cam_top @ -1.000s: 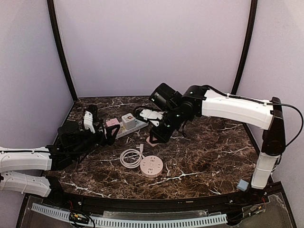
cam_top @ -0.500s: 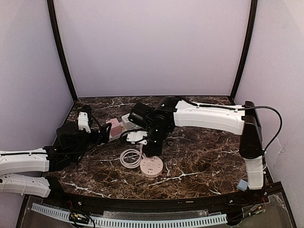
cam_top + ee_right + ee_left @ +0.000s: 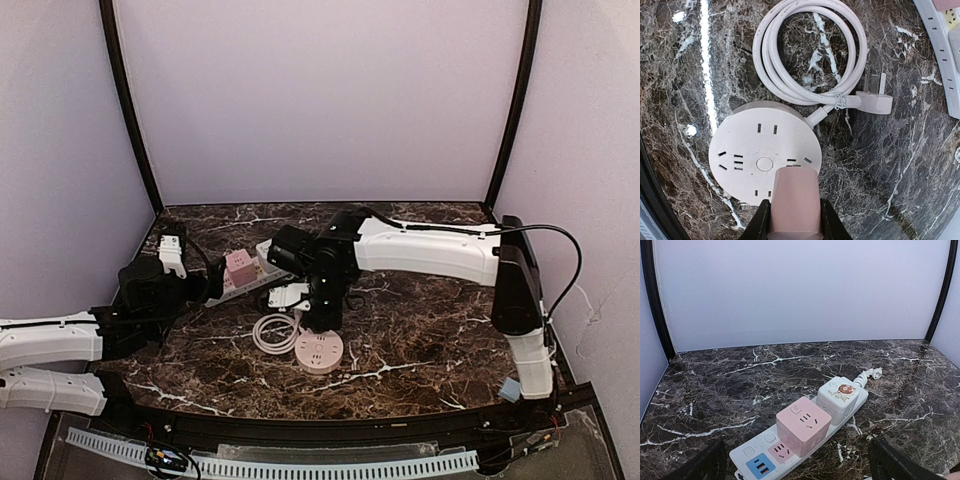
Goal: Insert the plug
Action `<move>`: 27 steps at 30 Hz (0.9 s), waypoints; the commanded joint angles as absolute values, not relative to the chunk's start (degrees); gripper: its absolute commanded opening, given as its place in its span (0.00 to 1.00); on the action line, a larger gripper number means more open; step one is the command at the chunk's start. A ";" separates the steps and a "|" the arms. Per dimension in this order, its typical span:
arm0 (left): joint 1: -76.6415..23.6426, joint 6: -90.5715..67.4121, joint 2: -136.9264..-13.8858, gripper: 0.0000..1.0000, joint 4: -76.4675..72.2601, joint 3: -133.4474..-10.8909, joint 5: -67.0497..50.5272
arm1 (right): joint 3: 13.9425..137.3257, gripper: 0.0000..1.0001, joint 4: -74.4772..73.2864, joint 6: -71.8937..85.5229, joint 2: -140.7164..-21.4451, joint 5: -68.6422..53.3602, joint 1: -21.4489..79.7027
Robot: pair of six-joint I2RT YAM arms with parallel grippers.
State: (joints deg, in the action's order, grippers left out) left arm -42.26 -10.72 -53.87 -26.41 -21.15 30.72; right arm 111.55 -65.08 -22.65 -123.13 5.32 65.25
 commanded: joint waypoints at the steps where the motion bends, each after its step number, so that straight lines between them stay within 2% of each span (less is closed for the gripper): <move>1: -41.92 -10.66 -53.04 0.99 -25.61 -19.84 30.85 | 111.77 0.00 -65.90 -23.64 -124.35 6.81 65.21; 27: -41.83 -10.31 -52.47 0.99 -26.45 -19.17 30.40 | 110.80 0.00 -65.70 -23.79 -126.57 7.17 65.21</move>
State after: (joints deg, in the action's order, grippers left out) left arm -42.26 -10.70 -53.49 -26.46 -20.45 30.63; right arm 111.48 -65.41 -23.55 -125.60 7.20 65.25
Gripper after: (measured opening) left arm 0.987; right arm 0.246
